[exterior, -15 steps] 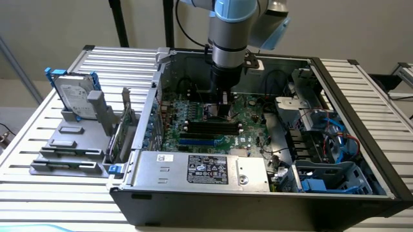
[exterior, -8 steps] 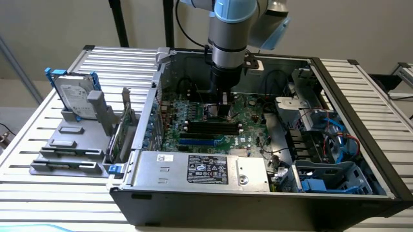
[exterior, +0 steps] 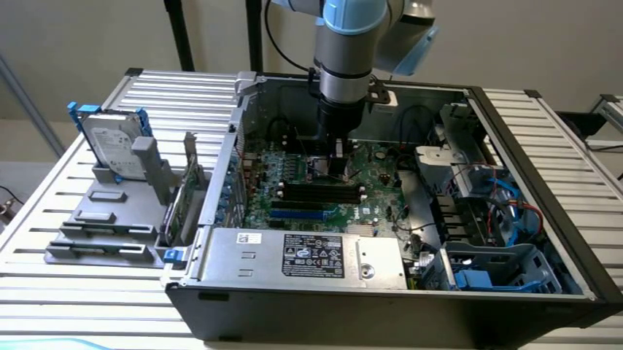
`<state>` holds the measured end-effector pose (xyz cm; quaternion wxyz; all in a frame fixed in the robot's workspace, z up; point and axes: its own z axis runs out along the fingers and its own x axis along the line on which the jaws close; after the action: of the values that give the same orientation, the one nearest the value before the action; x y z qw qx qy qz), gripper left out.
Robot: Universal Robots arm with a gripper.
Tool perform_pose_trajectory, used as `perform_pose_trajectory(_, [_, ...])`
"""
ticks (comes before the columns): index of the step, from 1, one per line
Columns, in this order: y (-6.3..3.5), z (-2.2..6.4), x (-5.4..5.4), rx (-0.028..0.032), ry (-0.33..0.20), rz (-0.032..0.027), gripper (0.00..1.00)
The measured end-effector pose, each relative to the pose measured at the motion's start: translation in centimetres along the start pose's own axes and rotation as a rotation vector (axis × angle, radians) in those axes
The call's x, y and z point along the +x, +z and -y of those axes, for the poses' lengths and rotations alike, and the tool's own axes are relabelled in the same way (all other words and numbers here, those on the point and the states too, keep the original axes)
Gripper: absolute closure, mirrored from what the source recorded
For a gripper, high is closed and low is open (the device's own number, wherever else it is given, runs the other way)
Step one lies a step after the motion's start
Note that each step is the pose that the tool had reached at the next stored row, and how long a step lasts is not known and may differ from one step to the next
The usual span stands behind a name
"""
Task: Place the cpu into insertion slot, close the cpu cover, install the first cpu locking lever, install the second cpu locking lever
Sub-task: 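Place the cpu into insertion slot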
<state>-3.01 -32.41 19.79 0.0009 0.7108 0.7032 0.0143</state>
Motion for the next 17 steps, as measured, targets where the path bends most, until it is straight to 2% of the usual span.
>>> perform_pose_trajectory(17, [0.13,0.05,0.13,-0.0011,0.0,-0.0001,0.45])
